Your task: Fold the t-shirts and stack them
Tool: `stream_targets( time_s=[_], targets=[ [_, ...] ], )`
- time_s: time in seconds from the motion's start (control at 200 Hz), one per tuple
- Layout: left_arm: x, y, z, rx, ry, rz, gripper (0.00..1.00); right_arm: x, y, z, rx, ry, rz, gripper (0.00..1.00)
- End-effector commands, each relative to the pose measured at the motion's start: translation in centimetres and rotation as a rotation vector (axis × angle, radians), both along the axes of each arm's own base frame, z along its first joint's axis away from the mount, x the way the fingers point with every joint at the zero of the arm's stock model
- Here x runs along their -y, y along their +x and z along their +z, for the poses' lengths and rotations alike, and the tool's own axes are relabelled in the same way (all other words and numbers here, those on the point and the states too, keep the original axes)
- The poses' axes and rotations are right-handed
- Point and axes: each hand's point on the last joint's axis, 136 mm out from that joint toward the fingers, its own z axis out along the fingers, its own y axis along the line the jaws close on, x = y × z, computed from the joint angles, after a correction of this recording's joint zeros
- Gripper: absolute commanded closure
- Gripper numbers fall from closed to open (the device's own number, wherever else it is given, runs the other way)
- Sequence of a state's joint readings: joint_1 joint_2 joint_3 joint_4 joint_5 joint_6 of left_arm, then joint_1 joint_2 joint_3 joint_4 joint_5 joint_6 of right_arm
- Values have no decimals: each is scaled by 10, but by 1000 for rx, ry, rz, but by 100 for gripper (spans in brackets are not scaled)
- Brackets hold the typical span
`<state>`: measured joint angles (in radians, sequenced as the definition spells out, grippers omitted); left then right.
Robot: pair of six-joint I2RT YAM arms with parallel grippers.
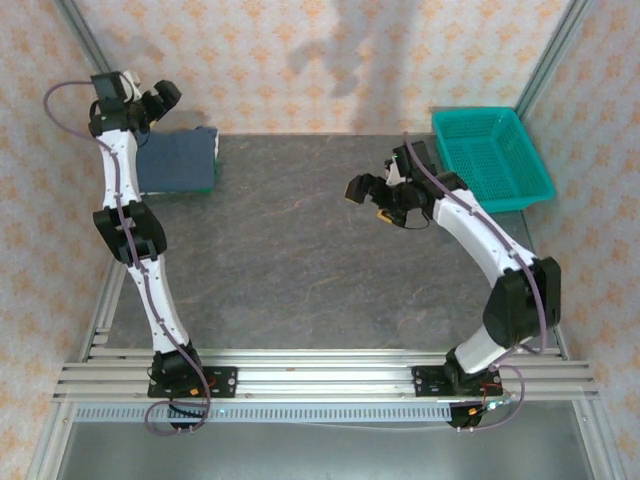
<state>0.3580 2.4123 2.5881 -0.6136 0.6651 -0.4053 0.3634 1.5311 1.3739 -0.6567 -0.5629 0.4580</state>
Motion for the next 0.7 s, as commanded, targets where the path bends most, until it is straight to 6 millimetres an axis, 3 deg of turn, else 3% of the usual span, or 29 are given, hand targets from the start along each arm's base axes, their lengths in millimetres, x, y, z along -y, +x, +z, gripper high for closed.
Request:
stream_targets(
  time_s=[0.0,0.13,0.165,0.24,0.335,0.355,0.475,0.585,0.696],
  targets=[
    [60,-38,58,23,130,-103,0,42,-14,18,98,-140,-58,1],
    [107,-84,74,22,200,-126,0,98,-24,21,146,-185,-192,1],
    [116,-105,86,48,219,-108,0,114,-27,20,163,-199,-228,1],
    [131,-148,85,65,249,-65,0,146,-29,13,185,-260,-307,1],
    [135,-210,59,68,310,36,0,179,-29,3,220,-333,-396,1],
    [133,-225,59,83,325,71,0,185,-28,-2,223,-354,-418,1],
    [110,-292,8,35,380,232,0,216,-20,-18,303,-447,-536,1],
    [96,-321,-35,9,453,292,0,234,-13,-27,410,-509,-616,1],
    [87,-328,-64,41,505,337,0,244,-9,-42,524,-579,-631,1]
  ],
)
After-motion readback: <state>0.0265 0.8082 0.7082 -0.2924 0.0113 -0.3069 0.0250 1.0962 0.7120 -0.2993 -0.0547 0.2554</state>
